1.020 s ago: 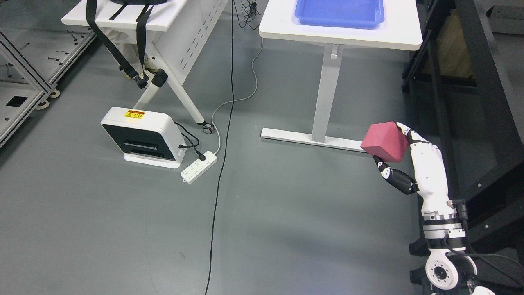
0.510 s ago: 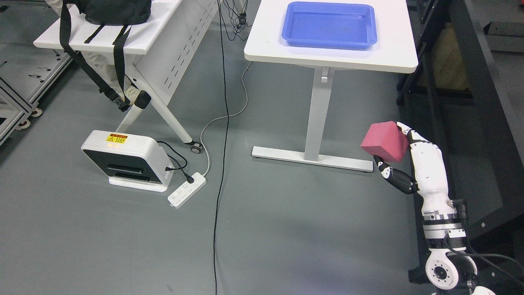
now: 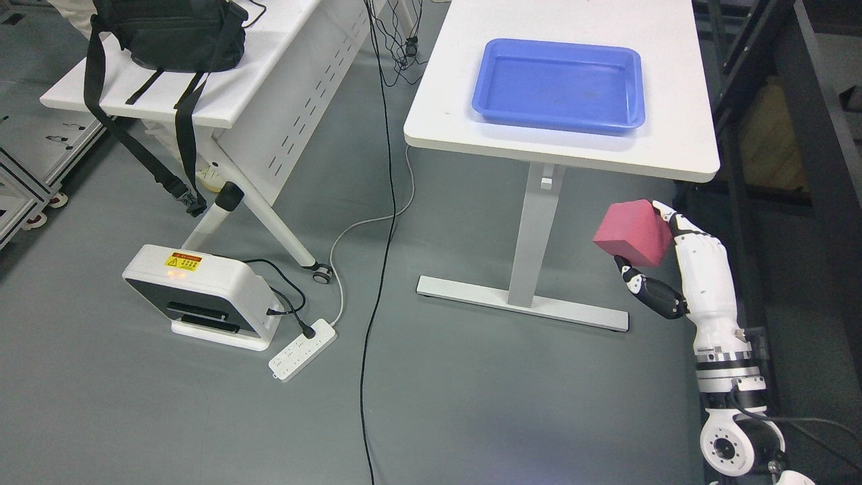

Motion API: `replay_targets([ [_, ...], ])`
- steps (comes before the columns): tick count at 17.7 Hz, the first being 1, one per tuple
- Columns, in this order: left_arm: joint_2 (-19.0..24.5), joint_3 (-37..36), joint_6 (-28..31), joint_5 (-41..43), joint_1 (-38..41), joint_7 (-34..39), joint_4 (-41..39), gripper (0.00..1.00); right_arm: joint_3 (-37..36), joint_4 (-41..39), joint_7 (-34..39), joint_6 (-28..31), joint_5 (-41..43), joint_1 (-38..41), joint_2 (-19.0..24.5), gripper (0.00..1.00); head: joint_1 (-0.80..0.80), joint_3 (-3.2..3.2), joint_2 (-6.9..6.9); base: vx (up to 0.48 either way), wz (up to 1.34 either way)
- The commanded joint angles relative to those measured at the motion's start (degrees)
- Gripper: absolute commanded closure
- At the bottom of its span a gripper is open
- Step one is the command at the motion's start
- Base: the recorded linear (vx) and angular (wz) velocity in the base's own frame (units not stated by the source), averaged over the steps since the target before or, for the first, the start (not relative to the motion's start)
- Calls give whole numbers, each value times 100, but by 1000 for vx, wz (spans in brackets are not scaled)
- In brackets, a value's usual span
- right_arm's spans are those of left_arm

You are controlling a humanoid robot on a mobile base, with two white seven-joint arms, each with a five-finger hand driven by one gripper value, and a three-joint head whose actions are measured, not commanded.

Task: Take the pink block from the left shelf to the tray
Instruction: 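Turn and drive toward the white table holding the cube in the right hand, then lower the pink cube into the blue tray with the right hand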

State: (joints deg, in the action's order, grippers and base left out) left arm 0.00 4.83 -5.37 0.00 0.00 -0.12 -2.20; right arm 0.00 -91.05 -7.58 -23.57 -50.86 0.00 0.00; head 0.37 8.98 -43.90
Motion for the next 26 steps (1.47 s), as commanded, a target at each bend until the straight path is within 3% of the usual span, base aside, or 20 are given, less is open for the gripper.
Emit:
replay_targets([
  [1, 100, 0, 1, 9, -62, 3, 0, 0, -53, -1, 2, 2, -2, 88, -167, 97, 0, 0, 0, 296, 112],
  [18, 100, 0, 1, 9, -70, 3, 0, 0, -35, -1, 186, 2, -2, 53, -150, 97, 0, 0, 0, 264, 9],
  [26, 100, 0, 1, 9, -62, 3, 0, 0, 394, -1, 388, -235, -11, 70, -100, 97, 0, 0, 0, 182, -5],
])
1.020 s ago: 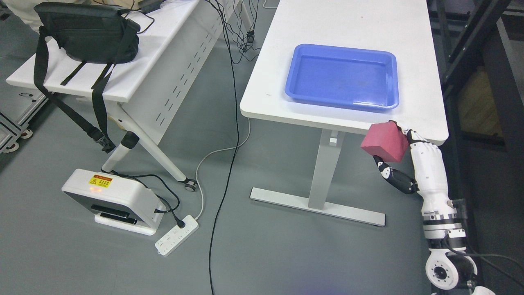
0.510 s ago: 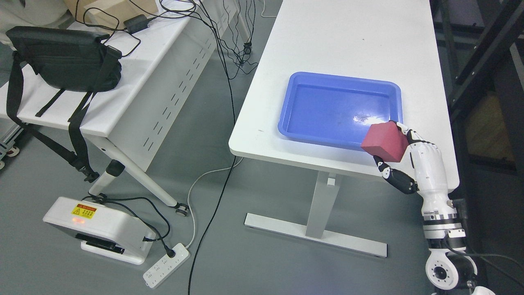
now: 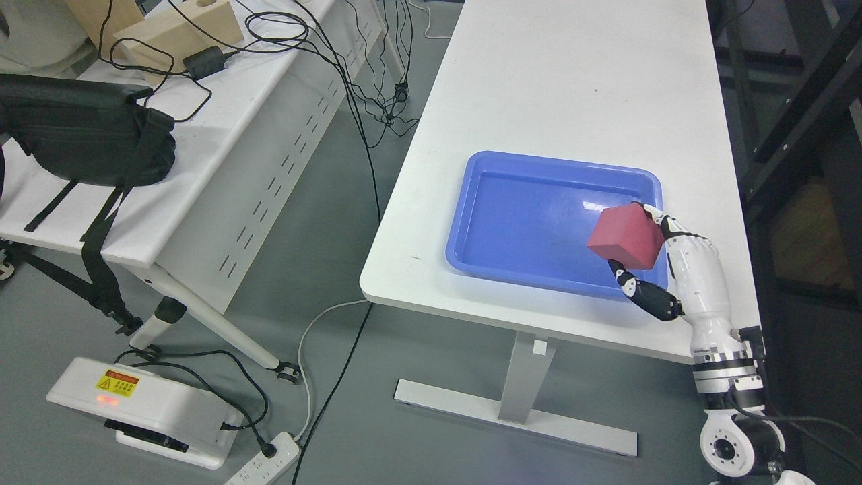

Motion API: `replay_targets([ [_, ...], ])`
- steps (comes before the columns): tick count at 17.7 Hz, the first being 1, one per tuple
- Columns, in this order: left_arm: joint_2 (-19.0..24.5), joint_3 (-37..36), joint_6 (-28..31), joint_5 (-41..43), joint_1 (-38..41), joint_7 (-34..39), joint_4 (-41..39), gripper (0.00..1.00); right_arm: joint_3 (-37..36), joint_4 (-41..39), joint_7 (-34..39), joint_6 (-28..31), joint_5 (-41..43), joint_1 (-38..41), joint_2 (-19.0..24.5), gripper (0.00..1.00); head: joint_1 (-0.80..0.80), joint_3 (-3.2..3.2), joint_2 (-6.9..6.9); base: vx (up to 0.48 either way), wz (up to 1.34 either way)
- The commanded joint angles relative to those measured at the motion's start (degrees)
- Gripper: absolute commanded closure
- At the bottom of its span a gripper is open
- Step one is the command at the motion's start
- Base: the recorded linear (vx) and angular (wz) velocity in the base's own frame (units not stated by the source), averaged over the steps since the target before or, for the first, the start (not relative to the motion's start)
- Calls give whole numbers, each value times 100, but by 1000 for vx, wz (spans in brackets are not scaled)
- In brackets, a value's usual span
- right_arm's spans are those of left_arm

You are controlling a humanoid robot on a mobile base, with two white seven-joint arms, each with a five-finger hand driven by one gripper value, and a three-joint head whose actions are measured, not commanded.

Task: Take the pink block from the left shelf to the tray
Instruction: 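Lower the pink cube into the blue tray with the right hand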

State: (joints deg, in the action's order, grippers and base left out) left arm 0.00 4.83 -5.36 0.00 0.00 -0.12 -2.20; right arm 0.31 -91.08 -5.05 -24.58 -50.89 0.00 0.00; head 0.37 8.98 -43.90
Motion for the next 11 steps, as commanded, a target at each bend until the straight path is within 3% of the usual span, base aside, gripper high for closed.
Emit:
replay_targets([
  [1, 100, 0, 0, 9, -61, 3, 0, 0, 477, -6, 232, -143, -17, 62, -100, 97, 0, 0, 0, 152, 0],
  [11, 100, 0, 0, 9, -61, 3, 0, 0, 1234, 73, 760, -55, -132, -175, -100, 97, 0, 0, 0, 114, -2],
])
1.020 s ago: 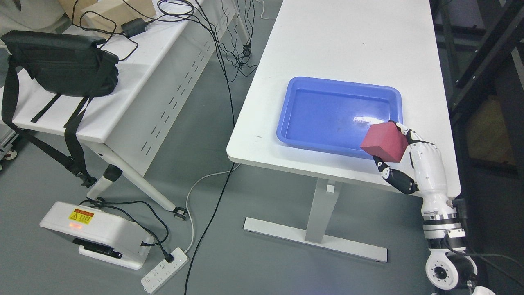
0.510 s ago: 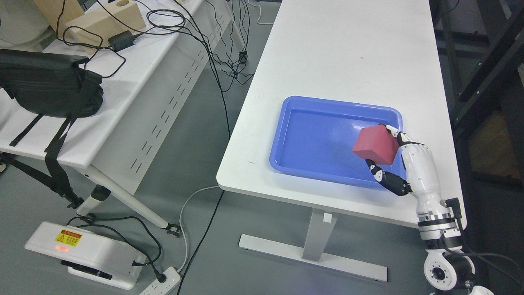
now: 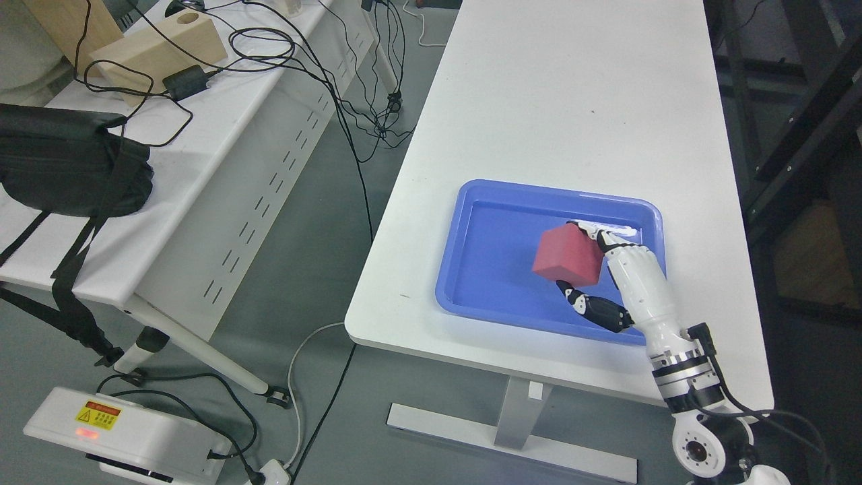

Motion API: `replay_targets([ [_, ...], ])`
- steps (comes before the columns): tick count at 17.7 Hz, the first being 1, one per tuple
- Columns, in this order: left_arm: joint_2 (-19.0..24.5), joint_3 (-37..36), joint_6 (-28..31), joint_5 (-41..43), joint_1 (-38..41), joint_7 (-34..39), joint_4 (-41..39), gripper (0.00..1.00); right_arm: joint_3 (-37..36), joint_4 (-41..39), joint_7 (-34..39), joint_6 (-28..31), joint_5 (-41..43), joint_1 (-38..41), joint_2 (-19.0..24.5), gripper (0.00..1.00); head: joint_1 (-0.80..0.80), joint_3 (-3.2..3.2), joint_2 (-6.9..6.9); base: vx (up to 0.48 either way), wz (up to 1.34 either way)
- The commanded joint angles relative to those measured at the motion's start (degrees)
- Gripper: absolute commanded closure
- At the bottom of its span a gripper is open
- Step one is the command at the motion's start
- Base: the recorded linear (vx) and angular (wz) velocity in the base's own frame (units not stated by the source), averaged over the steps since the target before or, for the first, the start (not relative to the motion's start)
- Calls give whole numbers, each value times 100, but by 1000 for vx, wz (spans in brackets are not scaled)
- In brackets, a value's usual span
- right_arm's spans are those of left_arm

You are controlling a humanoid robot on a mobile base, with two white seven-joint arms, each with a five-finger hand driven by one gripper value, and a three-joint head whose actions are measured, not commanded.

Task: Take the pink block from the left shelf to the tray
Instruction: 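Lower the pink cube into the blue tray with the right hand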

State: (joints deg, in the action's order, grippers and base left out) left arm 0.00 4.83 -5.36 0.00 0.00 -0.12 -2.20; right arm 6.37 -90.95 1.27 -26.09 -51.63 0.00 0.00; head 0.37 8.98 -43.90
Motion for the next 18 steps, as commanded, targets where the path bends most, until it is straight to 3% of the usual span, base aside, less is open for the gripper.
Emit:
replay_targets([
  [1, 100, 0, 0, 9, -70, 3, 0, 0, 638, 60, 128, 148, -58, -193, -100, 96, 0, 0, 0, 74, 0],
  [4, 100, 0, 0, 9, -61, 3, 0, 0, 629, 60, 137, 403, 21, -193, -100, 79, 0, 0, 0, 55, 4],
  [7, 100, 0, 0, 9, -70, 3, 0, 0, 620, 60, 154, 456, 153, -193, -100, 47, 0, 0, 0, 7, 0],
  [9, 100, 0, 0, 9, -61, 3, 0, 0, 620, 51, 277, 456, 381, -193, -100, 35, 0, 0, 0, 0, 0],
  [18, 100, 0, 0, 9, -61, 3, 0, 0, 550, 34, 348, 491, 644, -193, -100, 26, 0, 0, 0, 0, 0],
])
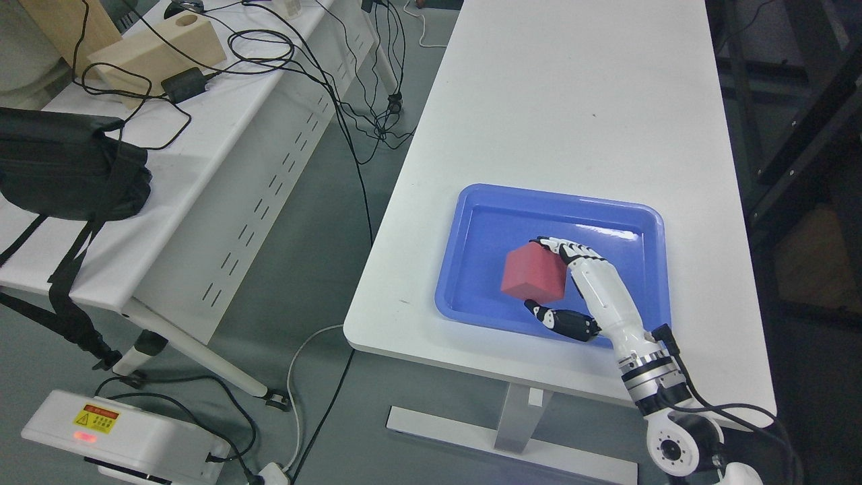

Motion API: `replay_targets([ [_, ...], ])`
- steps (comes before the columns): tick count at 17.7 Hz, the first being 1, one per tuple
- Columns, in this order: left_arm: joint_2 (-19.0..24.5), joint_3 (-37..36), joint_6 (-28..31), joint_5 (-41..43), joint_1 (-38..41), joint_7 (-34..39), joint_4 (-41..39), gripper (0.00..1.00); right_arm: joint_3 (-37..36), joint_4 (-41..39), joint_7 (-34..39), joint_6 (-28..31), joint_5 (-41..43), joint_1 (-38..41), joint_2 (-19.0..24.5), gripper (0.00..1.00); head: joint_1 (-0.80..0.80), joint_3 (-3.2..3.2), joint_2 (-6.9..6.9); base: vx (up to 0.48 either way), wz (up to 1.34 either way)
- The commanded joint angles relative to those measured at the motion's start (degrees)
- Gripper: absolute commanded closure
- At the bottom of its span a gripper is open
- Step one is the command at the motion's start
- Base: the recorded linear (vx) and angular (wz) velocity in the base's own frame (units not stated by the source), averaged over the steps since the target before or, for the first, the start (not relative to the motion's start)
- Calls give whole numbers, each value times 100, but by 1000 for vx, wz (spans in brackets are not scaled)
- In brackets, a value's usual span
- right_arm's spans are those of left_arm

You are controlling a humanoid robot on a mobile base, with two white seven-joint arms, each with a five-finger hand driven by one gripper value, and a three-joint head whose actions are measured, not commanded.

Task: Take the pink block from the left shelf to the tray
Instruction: 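Lower the pink cube into the blue tray with the right hand, then open the right hand and withdraw it from the cube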

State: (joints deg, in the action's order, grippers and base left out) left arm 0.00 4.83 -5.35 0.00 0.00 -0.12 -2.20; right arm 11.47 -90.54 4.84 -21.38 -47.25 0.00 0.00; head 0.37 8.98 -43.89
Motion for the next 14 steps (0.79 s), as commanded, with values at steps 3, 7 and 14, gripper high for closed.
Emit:
replay_targets([
  [3, 100, 0, -1, 9, -70, 3, 0, 0, 31, -17, -10, 160, 567, -184, -100, 20, 0, 0, 0, 0, 0],
  [7, 100, 0, -1, 9, -61, 3, 0, 0, 31, -17, -18, 169, 858, -202, -100, 14, 0, 0, 0, 0, 0],
  [14, 100, 0, -1, 9, -61, 3, 0, 0, -390, -17, 17, 466, 2008, -211, -100, 5, 0, 0, 0, 0, 0],
])
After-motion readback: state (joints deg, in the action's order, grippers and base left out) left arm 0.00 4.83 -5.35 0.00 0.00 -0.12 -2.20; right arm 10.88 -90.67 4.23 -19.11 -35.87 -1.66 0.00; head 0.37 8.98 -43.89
